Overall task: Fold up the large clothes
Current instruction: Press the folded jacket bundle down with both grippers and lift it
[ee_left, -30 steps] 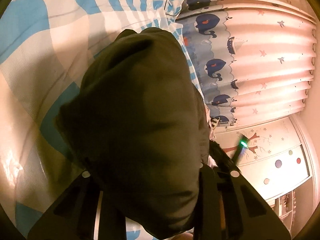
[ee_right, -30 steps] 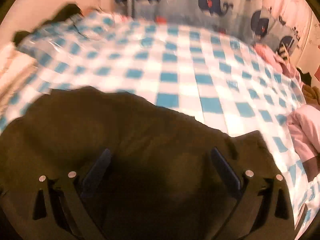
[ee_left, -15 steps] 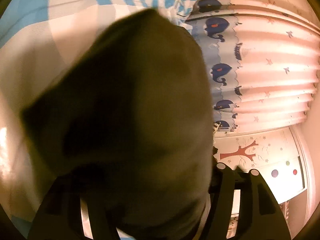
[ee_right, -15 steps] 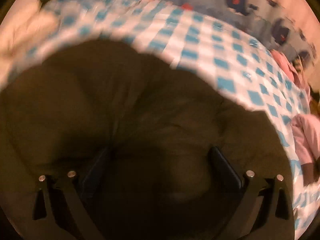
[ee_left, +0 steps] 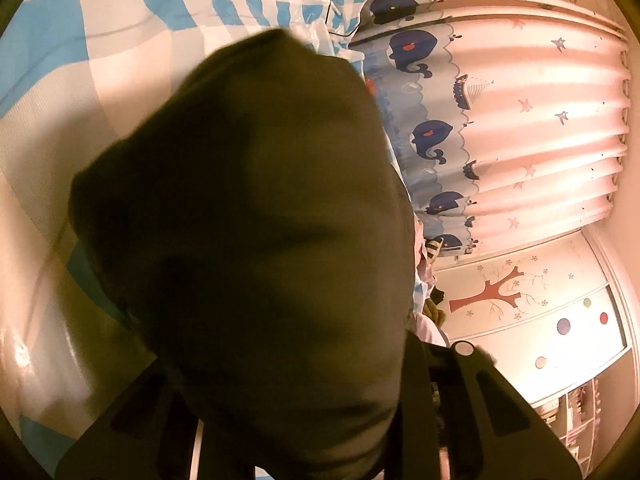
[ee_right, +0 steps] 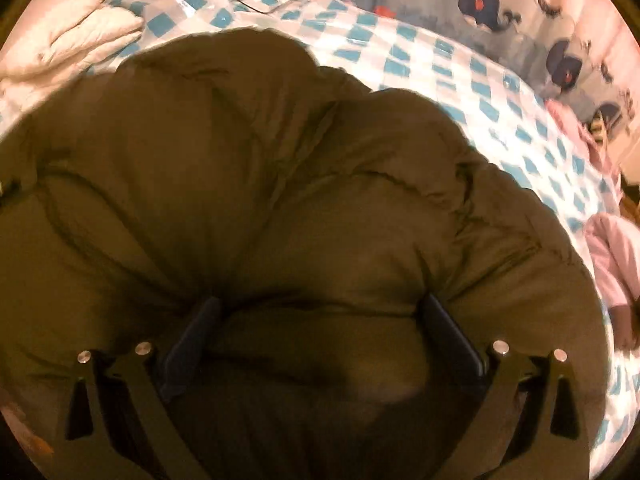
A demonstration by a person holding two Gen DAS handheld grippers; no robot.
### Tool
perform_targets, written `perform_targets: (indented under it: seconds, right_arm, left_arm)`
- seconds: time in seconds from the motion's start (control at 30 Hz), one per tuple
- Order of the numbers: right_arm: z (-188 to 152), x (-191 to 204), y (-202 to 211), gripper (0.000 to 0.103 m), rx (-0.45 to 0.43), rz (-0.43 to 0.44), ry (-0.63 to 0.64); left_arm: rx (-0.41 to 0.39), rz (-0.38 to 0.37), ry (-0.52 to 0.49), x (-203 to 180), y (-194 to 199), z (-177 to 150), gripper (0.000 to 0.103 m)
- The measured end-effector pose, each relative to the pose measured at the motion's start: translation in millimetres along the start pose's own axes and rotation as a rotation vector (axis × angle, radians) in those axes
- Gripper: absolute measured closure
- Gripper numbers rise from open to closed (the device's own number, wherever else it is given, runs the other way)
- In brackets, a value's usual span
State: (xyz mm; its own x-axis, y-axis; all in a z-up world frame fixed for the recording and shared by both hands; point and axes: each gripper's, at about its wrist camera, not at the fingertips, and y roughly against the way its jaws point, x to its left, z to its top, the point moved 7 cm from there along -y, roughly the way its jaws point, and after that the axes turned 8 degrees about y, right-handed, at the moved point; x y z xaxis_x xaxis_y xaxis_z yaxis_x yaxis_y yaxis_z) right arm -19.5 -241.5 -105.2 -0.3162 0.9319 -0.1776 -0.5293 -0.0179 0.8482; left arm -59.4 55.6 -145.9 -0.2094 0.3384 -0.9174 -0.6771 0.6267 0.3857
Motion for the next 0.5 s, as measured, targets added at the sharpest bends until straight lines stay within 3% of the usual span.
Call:
perform_targets:
  seconds: [0.1,0.17,0.2,0.33,0.43,0.5]
  right_arm:
    - [9.8,-4.8,30.9,0.006,-0.105,-0.05,-0.011]
    - [4.1,-2.6,18.2,0.006,-0.058,-0.064,0.008]
    - [-5.9,3.0,-4.3,0.006,0.024,-0.045,0.026]
    - [-3.6,2.7,-7.6,0.006,0.012,-0.021,0.02]
    - [5.6,-6.3,19.4,0.006,-0.107,-0.022,-0.028]
    - [5.2,-6.3,17.6,0.006,-0.107,-0.014,-0.027]
  left_arm:
    - [-0.005,-0.003,0.002,1.0,0.1,1.1,0.083]
    - [-0.012,-0.002,-0.01,-1.0,0.1,0.8,0.083]
    - [-0.013,-0.001,-0.024,-3.8,-0.4,0.3,0.083]
    - [-0.034,0.034,-0.096,-9.1,13.0,-14.3,0.083]
    - [-0.046,0.046,-0.12,-11.9,17.8,-16.5,0.083]
    - [-0.057,0.057,-0.156,-18.6,24.1,-22.3,0.083]
